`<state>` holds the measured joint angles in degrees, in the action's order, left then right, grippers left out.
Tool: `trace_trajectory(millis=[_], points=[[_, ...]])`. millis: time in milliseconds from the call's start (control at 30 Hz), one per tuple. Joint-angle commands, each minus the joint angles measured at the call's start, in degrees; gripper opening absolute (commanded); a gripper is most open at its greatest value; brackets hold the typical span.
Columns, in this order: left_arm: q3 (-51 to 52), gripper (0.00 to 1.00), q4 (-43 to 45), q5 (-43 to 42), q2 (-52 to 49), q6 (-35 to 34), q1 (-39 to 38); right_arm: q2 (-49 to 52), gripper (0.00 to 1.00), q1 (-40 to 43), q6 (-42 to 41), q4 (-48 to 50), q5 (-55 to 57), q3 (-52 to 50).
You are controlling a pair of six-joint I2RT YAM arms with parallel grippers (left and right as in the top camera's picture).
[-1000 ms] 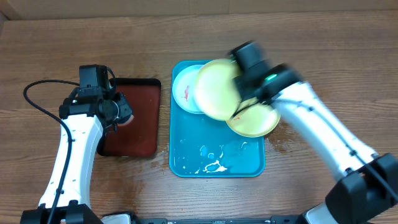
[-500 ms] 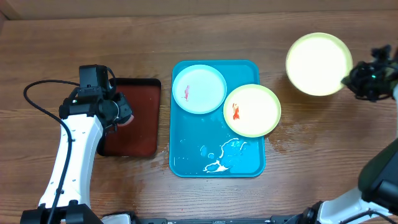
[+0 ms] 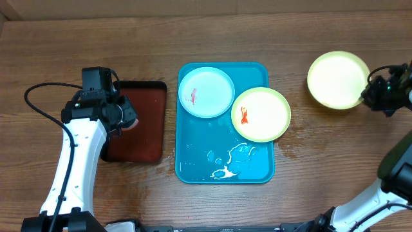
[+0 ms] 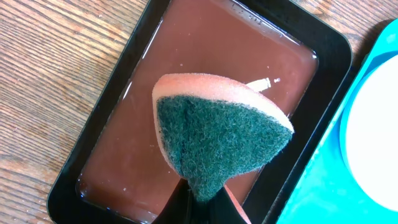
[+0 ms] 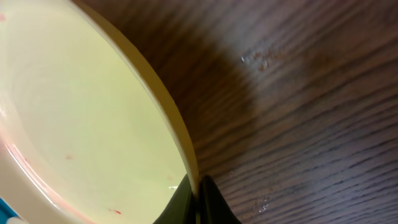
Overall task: Clean dirty plates on tray and stack at the side
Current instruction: 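Lift the yellow plate with the right gripper and place it right of the tray, then move the right gripper to the white plate's rim and grasp it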
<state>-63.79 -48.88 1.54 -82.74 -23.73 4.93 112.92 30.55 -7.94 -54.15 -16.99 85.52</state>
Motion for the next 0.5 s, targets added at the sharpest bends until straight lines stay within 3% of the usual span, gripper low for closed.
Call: trace_trajectory(millis=[0,133,233,467], points=[[-0.44,0.04,0.26,0.26,0.24,-0.72,0.31,1.07,0.04,-0.76,-1.29,-0.79,0.20,-0.07],[-0.44,0.04,0.68,-0.07,0.24,-0.72,0.31,1.16,0.04,-1.03,-1.25,-2.73,0.31,-0.07],[-0.44,0.04,0.76,-0.09,0.24,-0.72,0.31,1.16,0.23,-1.03,-1.27,-3.26,0.42,-0.07],[-0.44,0.04,0.72,-0.13,0.24,-0.72,0.31,1.07,0.19,-1.03,-1.25,-5.09,-3.43,0.09]])
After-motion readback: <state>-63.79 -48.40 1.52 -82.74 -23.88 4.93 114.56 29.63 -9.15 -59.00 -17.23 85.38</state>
